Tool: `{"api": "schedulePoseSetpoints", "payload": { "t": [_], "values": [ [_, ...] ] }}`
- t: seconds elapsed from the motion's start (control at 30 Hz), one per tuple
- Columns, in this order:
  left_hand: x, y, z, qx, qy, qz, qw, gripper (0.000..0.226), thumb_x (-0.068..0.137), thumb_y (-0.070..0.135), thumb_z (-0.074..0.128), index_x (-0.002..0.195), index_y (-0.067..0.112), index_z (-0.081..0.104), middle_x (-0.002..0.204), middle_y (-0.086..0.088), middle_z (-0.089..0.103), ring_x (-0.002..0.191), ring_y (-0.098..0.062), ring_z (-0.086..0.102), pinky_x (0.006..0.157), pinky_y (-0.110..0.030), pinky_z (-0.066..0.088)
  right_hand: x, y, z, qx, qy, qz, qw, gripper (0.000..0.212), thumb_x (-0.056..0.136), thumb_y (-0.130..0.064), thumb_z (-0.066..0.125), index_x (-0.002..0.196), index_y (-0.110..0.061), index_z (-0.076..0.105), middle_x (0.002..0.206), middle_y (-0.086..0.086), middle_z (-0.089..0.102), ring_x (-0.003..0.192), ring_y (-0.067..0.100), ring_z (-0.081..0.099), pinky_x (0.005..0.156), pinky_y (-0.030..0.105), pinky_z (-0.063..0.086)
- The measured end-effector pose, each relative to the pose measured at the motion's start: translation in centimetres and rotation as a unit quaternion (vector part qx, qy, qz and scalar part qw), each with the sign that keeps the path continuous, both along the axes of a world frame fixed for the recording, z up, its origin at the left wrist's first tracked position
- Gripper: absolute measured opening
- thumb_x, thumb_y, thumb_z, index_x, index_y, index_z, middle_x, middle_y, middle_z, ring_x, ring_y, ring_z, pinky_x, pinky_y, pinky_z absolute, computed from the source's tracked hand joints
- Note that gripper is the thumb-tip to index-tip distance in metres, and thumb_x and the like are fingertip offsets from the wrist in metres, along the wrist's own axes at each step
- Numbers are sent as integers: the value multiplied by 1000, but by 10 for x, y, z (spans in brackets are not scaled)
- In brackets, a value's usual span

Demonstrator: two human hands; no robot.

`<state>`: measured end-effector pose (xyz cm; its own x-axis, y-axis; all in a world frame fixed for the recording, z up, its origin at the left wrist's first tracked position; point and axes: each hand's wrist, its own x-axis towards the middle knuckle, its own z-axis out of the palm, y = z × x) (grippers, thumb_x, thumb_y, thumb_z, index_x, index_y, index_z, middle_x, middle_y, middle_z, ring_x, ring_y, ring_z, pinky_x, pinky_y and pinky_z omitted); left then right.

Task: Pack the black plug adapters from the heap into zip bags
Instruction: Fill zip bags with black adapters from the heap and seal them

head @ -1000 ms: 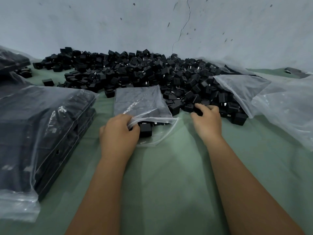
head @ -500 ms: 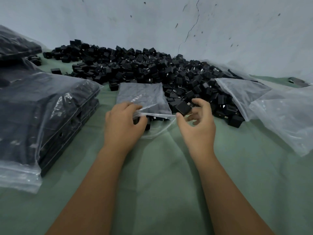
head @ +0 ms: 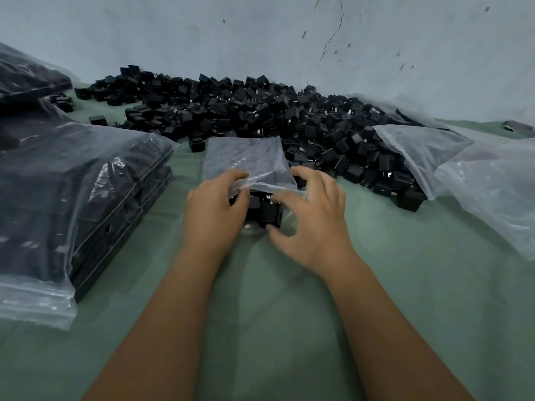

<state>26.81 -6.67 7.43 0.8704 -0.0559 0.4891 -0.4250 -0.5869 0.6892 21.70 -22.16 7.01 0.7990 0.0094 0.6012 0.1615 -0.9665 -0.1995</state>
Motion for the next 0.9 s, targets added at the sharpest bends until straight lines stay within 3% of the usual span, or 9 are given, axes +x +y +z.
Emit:
{"api": "schedulePoseSetpoints", "payload": {
  "t": [0.1, 0.2, 0.37, 0.5, 0.63, 0.9],
  "values": [
    [1, 0, -1, 62, -12, -5, 998, 31, 90, 23, 63, 121, 23, 66, 112, 2, 70, 109, -22, 59, 97, -42, 43, 1, -4, -3, -10, 41, -31, 999, 33, 72, -49, 66, 101, -34, 68, 144, 2, 35, 134, 24, 18, 111, 36, 7],
    [3, 1, -4, 143, -17, -9, 990, 30, 89, 29, 62, 118, 27, 66, 108, 3, 67, 108, -22, 56, 94, -37, 36, 3, -5, -4, -17, 49, -41, 998, 37, 75, -51, 62, 110, -39, 65, 146, 0, 33, 134, 22, 16, 110, 34, 4],
    [4, 0, -4, 140, -16, -6, 990, 25, 89, 29, 61, 113, 29, 68, 105, 4, 66, 106, -22, 55, 92, -35, 32, 6, -6, -6, -19, 75, -67, 995, 41, 82, -53, 58, 123, -50, 54, 151, -1, 25, 134, 18, 9, 109, 33, -2],
    [4, 0, -4, 141, -17, -4, 990, 24, 89, 29, 61, 112, 29, 69, 102, 4, 66, 104, -22, 55, 91, -36, 34, 6, -7, -4, -19, 61, -70, 996, 43, 78, -51, 65, 121, -46, 57, 147, -2, 33, 132, 20, 18, 107, 33, 4],
    [4, 0, -5, 135, -17, -4, 991, 23, 89, 28, 61, 110, 29, 70, 102, 4, 66, 103, -21, 55, 92, -35, 35, 9, -5, -2, -17, 28, -66, 997, 30, 77, -43, 71, 105, -33, 70, 136, -1, 48, 129, 24, 32, 104, 33, 11],
    [-1, -13, -7, 169, -61, 28, 983, 23, 85, 18, 61, 105, 17, 71, 106, -1, 65, 109, -24, 49, 89, -31, 25, 18, 6, -5, -39, 21, -99, 994, 27, 81, -41, 66, 106, -31, 69, 130, -1, 52, 123, 22, 39, 100, 32, 18]
  ]
}}
